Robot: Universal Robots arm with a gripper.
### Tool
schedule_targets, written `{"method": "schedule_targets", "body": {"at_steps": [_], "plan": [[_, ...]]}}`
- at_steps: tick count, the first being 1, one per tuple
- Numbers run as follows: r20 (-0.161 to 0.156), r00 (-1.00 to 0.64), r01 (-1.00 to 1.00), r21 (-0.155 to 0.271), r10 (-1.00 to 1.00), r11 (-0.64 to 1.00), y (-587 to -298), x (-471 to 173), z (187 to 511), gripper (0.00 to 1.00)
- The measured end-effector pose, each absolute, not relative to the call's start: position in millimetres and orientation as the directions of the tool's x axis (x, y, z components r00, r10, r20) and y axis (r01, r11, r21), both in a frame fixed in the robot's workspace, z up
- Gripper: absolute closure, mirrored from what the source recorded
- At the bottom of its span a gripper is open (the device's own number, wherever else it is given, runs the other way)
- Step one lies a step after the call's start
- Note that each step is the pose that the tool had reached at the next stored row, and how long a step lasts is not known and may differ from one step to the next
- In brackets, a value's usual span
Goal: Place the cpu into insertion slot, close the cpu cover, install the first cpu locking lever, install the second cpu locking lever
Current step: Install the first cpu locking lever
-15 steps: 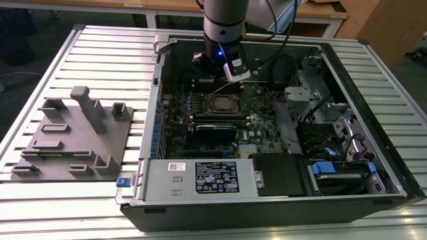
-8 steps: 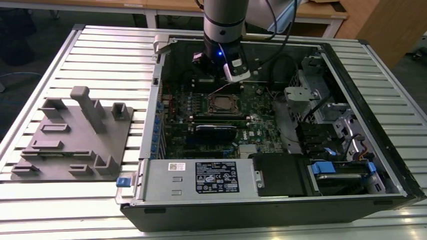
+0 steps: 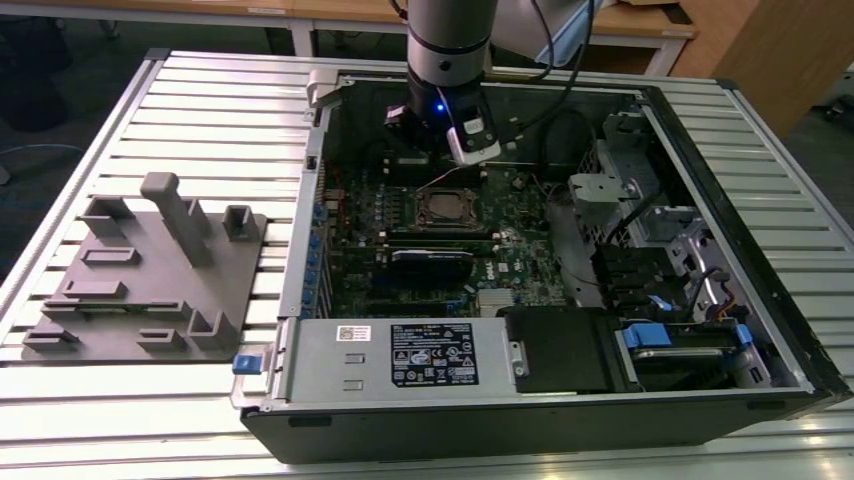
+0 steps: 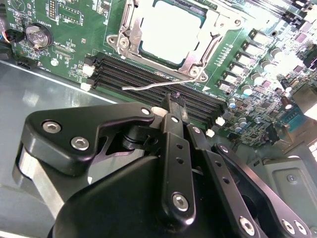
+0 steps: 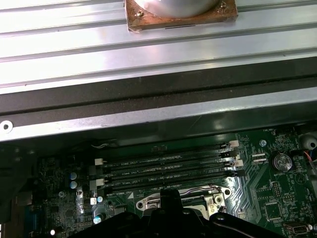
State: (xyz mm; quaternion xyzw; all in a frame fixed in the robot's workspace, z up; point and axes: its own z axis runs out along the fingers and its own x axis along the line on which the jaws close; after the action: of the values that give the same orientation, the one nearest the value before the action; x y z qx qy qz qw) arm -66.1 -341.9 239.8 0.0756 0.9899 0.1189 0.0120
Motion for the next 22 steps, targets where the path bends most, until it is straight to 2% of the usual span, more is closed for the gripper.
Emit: {"method": "schedule_targets", "body": {"at_steps": [22], "plan": [[-0.006, -0.988, 0.147, 0.237, 0.153, 0.960, -341.9, -64.0, 238.1, 0.89]]}}
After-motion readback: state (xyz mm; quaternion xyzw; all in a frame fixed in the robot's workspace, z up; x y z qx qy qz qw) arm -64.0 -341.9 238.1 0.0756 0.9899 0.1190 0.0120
